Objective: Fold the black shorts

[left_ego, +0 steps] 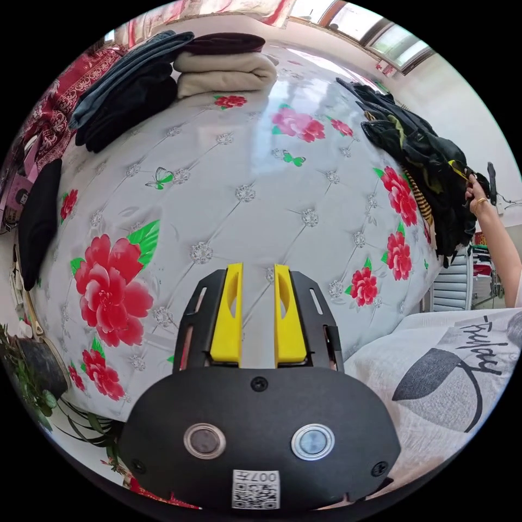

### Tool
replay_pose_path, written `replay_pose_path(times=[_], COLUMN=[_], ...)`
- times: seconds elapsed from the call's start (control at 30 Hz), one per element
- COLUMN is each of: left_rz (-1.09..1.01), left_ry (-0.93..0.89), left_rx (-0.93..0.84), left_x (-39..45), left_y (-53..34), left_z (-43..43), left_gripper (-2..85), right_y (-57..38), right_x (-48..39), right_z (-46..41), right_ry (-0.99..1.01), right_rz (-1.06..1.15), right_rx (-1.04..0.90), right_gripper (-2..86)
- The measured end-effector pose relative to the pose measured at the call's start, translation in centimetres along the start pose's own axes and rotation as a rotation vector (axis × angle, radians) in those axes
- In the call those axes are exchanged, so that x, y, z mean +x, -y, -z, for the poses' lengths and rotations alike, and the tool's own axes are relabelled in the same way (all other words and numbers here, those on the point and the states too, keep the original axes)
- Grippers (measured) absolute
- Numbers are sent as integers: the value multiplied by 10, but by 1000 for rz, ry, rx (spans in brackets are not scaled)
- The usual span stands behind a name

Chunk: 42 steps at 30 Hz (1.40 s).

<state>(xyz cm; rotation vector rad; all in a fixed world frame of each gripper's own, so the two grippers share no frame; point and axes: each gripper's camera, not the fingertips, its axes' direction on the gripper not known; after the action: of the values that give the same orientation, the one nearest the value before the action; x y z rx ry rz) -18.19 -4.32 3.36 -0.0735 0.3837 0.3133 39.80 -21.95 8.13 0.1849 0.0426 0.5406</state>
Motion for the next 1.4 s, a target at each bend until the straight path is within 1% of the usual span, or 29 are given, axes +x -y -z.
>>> replay_pose_path(times=[0.07,0.1,0.13,0.17,0.23,0.27,0.3,0.33,0.37,0.4,0.43,0.57,0.67,0.73,0.77,0.8,0.83,0.87,0.93,1.0,1.03,1.1,1.17,1.23,1.33,1.4], left_rz=[-4,-9,-10,-12,-14,-19,-25,-28,-34,-44,-50,-76,-58,-73,-103,-146,-172,-229,-322,-450,-467,-435,-411,-389,-351,-327], left_ry=[-16,-26,-31,-43,-66,-76,-79,-78,-78,-79,-79,-110,-199,-258,-283,-291,-290,-283,-244,-144,-136,-166,-197,-212,-214,-195], left_rx=[1,-2,-4,-11,-8,1,10,16,29,45,54,93,144,167,165,151,144,132,97,37,28,41,72,122,200,222], left_x=[1,2,2,2,2,2,1,1,-1,-4,-6,-25,-43,-47,-45,-39,-34,-23,-3,21,23,14,-1,-19,-48,-66], left_y=[-9,-14,-16,-21,-28,-33,-38,-40,-46,-52,-55,-71,-73,-70,-67,-63,-61,-57,-51,-49,-50,-50,-57,-69,-100,-126], left_z=[0,-2,-3,-4,-6,-5,-4,-3,-1,3,4,7,8,6,2,-4,-7,-13,-26,-49,-52,-44,-28,-8,26,43], left_gripper=[84,85,85,85,87,88,89,90,93,95,95,97,96,101,104,107,106,104,97,66,56,12,0,-5,-8,-8], right_y=[-20,-39,-62,-75,-134,-151,-185,-217,-232,-255,-271,-289,-272,-244,-237,-226,-217,-213,-202,-194,-189,-182,-177,-169,-152,-141], right_x=[-29,-50,-73,-85,-137,-150,-174,-193,-201,-212,-218,-208,-177,-133,-120,-92,-62,-47,5,33,45,59,69,79,85,84], right_z=[17,28,38,42,46,46,43,43,44,45,46,55,62,65,66,67,68,68,64,56,50,36,25,21,21,16], right_ry=[46,107,213,276,512,564,649,709,734,768,789,884,845,830,821,801,778,762,701,656,633,602,553,442,343,303], right_rz=[122,211,307,353,544,597,690,769,807,877,913,902,802,579,512,378,234,164,-76,-199,-252,-318,-373,-421,-430,-408], right_rx=[8,4,-16,-34,-180,-233,-345,-408,-438,-518,-580,-670,-614,-527,-497,-432,-362,-332,-250,-228,-225,-252,-265,-224,-176,-192], right_gripper=[2,0,-1,-1,-2,-2,-2,-1,-1,1,2,20,41,59,61,66,69,71,78,83,87,93,97,100,103,103])
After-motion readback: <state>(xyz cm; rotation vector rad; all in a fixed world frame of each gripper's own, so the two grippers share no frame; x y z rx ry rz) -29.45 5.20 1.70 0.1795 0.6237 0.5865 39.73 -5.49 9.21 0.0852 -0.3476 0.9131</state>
